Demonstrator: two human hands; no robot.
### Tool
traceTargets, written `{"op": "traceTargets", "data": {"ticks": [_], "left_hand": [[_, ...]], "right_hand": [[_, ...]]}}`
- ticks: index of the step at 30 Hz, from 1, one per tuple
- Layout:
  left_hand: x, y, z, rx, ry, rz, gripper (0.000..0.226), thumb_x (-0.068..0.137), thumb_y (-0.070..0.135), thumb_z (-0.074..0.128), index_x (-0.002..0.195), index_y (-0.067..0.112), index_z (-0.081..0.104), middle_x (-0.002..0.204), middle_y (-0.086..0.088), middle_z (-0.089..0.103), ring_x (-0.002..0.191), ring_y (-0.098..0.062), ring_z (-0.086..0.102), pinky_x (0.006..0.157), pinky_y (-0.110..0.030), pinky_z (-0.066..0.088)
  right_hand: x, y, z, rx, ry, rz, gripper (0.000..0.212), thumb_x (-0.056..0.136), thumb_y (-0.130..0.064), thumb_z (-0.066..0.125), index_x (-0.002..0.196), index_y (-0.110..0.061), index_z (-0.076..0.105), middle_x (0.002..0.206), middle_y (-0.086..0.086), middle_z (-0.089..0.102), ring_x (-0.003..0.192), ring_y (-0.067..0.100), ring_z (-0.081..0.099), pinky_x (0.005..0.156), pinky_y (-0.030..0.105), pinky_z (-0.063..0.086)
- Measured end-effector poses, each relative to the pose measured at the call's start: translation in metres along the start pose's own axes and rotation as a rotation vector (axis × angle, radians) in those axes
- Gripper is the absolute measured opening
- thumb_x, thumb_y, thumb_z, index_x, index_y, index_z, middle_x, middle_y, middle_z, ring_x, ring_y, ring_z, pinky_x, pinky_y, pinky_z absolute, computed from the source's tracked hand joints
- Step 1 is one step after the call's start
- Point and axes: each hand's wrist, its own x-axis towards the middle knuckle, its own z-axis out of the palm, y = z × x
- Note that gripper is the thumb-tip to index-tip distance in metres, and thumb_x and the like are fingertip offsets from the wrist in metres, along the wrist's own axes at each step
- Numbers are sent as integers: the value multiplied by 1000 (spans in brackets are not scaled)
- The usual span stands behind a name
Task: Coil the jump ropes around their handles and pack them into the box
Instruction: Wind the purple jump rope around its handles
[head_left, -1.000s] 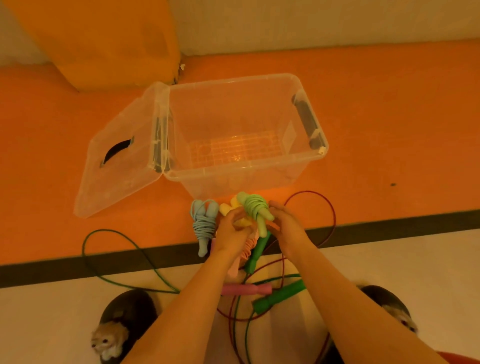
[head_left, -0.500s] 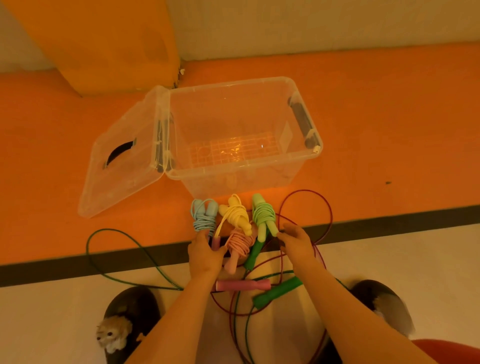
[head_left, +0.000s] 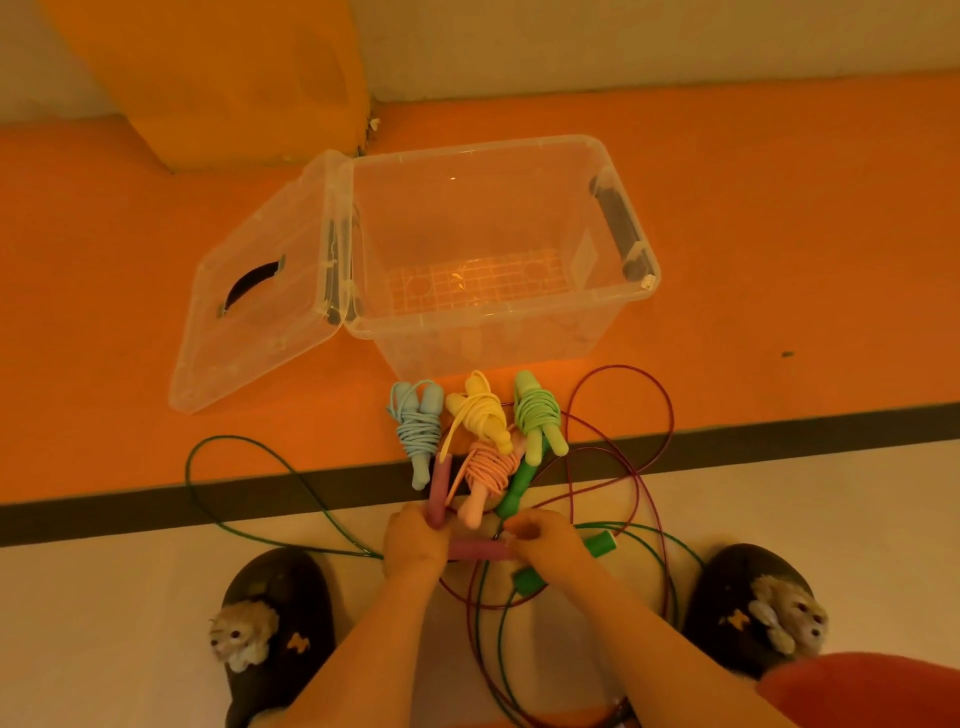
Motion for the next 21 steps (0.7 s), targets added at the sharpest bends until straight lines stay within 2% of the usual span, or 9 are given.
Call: {"op": "traceTargets", "data": {"ticks": [3, 6, 8, 11, 15, 18, 21], "left_hand": [[1, -8, 0, -37, -45, 28, 36, 82, 14, 70, 116, 7, 60, 116, -14, 63, 105, -30, 61, 79, -32, 45], [2, -8, -2, -73, -89, 4, 35, 85, 19, 70, 115, 5, 60, 113, -12, 65, 105, -28, 61, 73, -26, 39], [4, -8, -3, -73, -114, -15, 28, 89, 20, 65, 112, 4, 63, 107, -14, 66, 97, -28, 61, 69, -25, 35], [5, -8, -3, -76, -142, -39, 23, 92, 22, 62, 104, 2, 64, 97, -14, 64, 86, -26, 57, 68, -26, 36], [6, -9, -2, -177, -180, -89, 21, 89, 16, 66, 94, 9, 47, 92, -11, 57, 76, -22, 55, 59, -27, 46], [1, -2, -6, -318, -275, -112, 26, 88, 18, 68, 103, 8, 50, 102, -14, 59, 90, -27, 59, 69, -38, 53], [-11, 12, -22, -436, -377, -114, 22, 92, 21, 64, 111, 12, 56, 113, -14, 61, 99, -27, 58, 68, -35, 54]], "right_hand": [[0, 4, 0, -251, -6, -127, 32, 82, -10, 68, 115, -10, 65, 116, 2, 63, 106, 14, 58, 81, 13, 40], [0, 10, 1, -527, -30, -232, 35, 83, -14, 65, 117, -19, 65, 116, 1, 63, 111, 18, 56, 87, 19, 39], [-3, 15, 4, -687, -3, -236, 37, 86, -16, 58, 122, -26, 61, 121, 0, 59, 118, 20, 50, 96, 28, 37], [-6, 20, 8, -850, 5, -213, 35, 92, -20, 52, 127, -25, 55, 128, 0, 50, 125, 22, 38, 102, 33, 30], [-7, 20, 7, -723, -5, -178, 31, 90, -13, 54, 120, -19, 55, 124, 2, 51, 117, 20, 44, 95, 29, 36], [-11, 17, -1, -536, -9, -115, 28, 91, -7, 51, 116, -18, 51, 113, 4, 58, 99, 18, 55, 84, 30, 46], [-16, 12, -13, -391, -9, -164, 25, 89, -4, 51, 112, -16, 52, 108, 4, 63, 93, 19, 60, 81, 33, 50]]}}
